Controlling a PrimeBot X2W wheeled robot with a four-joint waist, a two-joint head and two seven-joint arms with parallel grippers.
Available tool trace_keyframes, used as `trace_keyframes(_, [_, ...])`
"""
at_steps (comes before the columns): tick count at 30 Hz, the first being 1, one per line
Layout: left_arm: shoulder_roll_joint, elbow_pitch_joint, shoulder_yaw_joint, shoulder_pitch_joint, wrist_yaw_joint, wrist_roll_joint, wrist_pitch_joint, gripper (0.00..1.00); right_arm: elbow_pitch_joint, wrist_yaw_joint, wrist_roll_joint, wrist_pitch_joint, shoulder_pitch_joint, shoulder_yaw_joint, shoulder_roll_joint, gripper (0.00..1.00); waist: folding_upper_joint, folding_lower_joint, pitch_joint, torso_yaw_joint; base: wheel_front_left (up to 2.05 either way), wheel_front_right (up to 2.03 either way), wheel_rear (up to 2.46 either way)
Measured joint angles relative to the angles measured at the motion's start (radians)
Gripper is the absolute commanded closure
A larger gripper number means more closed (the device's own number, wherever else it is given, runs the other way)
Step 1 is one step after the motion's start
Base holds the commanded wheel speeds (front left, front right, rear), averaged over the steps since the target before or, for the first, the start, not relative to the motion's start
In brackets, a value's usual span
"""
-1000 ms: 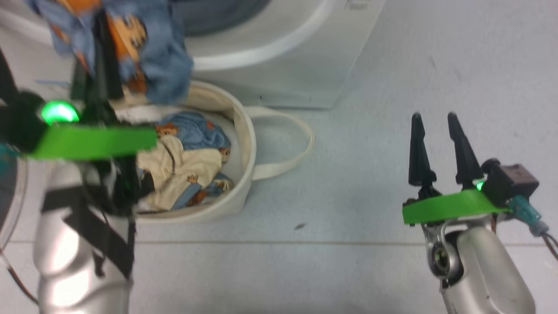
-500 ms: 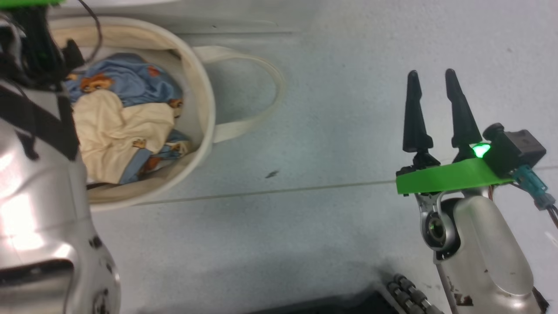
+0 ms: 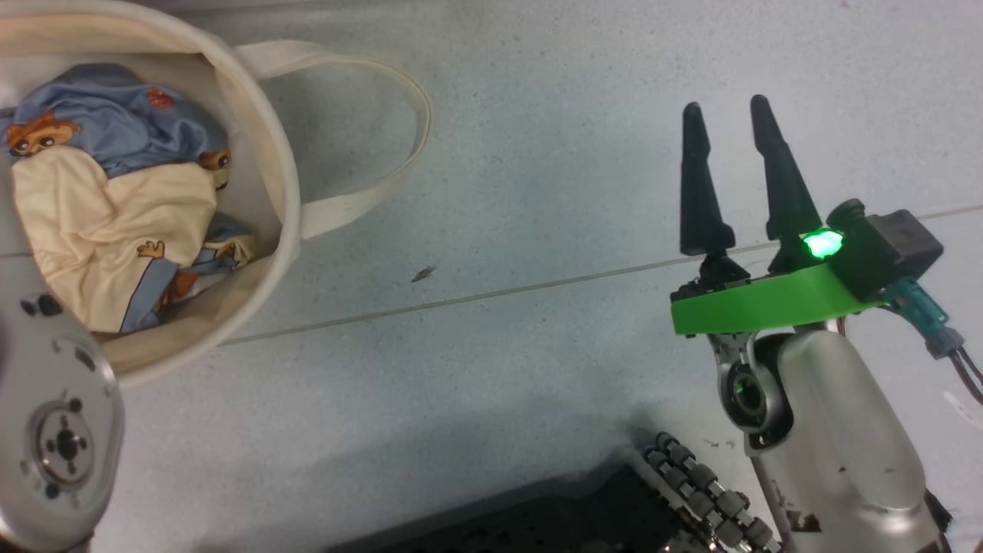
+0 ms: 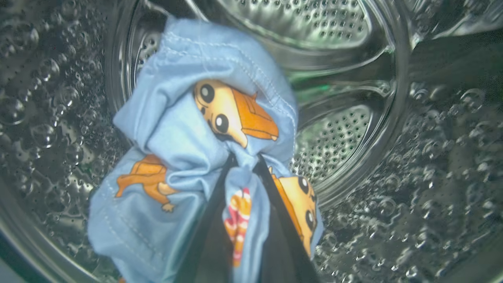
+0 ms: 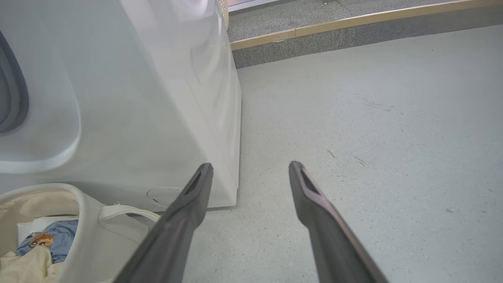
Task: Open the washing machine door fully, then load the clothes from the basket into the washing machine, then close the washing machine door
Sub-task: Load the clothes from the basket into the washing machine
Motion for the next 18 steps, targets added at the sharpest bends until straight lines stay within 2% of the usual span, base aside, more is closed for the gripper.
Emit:
trace_keyframes(4, [0.021, 0.042, -0.001, -0.038, 0.0, 0.05, 0.0, 1.0, 0.003, 0.0, 0.0, 0.0, -0.002, 0.022, 0.001, 0.0, 0.0, 0.0, 0.011, -0.006, 0.0, 0.0, 0.0])
trace_keyframes(8, [0.032, 0.025, 0.014, -0.097, 0.012, 0.064, 0.0, 1.0, 0.002, 0.0, 0.0, 0.0, -0.004, 0.028, 0.0, 0.0, 0.0, 0.0, 0.029, -0.009, 0.0, 0.0, 0.0])
trace_keyframes(9, [0.033, 0.013, 0.018, -0.111, 0.014, 0.068, 0.0, 0.76, 0.002, 0.0, 0.0, 0.0, -0.006, 0.028, 0.0, 0.0, 0.0, -0.0001, 0.035, -0.008, 0.0, 0.0, 0.0])
trace_keyframes(10, [0.033, 0.004, 0.021, -0.121, 0.015, 0.074, 0.0, 0.13, 0.002, 0.0, 0.0, 0.0, -0.008, 0.028, 0.0, 0.0, 0.0, 0.0, 0.04, -0.007, 0.0, 0.0, 0.0])
trace_keyframes(11, [0.033, 0.01, 0.021, -0.126, 0.018, 0.084, -0.002, 0.0, 0.002, 0.0, 0.0, 0.0, -0.011, 0.027, 0.0, 0.0, 0.0, 0.0, 0.042, -0.005, 0.0, 0.0, 0.0])
trace_keyframes(18, [0.029, 0.035, 0.034, -0.099, 0.027, 0.099, -0.002, 0.0, 0.002, 0.0, 0.018, 0.0, -0.026, 0.014, 0.0, 0.0, 0.0, -0.0001, 0.036, 0.002, 0.0, 0.0, 0.0])
